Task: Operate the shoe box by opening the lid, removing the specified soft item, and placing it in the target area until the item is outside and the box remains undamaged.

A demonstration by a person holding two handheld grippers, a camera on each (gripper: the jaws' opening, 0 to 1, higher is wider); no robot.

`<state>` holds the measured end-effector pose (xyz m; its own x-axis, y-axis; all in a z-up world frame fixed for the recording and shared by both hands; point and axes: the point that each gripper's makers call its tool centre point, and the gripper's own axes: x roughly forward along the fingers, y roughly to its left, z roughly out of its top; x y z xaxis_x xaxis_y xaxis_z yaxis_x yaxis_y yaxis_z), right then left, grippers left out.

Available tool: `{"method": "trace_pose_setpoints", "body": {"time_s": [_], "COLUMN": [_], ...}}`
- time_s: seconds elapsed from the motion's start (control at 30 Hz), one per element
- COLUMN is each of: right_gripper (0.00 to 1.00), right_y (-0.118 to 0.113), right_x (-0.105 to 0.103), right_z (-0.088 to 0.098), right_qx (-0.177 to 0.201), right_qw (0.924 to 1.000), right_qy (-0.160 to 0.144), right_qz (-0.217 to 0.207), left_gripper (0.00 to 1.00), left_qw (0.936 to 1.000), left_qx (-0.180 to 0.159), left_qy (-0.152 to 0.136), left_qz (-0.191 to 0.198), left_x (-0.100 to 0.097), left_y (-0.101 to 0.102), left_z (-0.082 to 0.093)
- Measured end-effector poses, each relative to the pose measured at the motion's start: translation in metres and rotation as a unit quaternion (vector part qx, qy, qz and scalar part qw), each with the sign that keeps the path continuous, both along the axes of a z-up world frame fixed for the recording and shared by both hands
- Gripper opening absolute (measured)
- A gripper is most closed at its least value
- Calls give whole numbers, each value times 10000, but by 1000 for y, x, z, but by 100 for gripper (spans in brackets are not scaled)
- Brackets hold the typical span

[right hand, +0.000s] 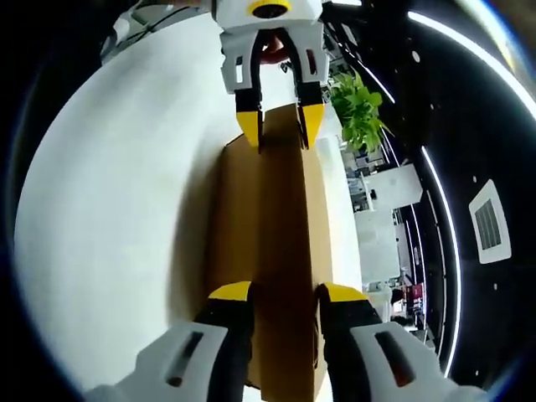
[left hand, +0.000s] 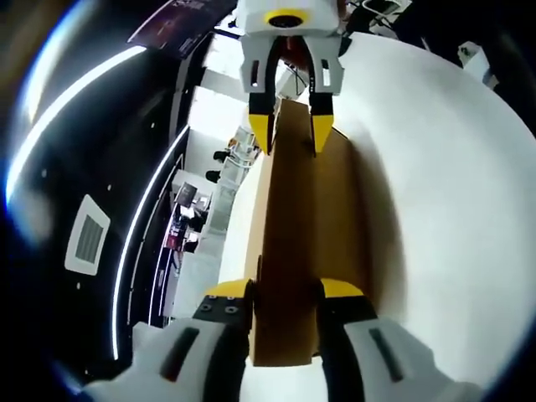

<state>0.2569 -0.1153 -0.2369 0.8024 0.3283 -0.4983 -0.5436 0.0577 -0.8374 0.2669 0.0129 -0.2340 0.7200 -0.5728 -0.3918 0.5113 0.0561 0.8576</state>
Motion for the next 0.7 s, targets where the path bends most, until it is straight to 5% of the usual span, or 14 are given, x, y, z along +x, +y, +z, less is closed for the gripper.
{"method": "trace_pose_setpoints", "body": {"time_s": [0.7], "right_gripper": [29], "right_y": [5], "right_x": [-2], "right_z": [14], "right_qx": [47], "right_qw": [9998], "right_qy": [186], "right_qz": [38], "left_gripper": [30], "left_qw": [9998], "left_qx": [-78], "left_qy": [175], "left_qz": [-96], "left_x": [0], "left_y": [0], "left_z": [12]}}
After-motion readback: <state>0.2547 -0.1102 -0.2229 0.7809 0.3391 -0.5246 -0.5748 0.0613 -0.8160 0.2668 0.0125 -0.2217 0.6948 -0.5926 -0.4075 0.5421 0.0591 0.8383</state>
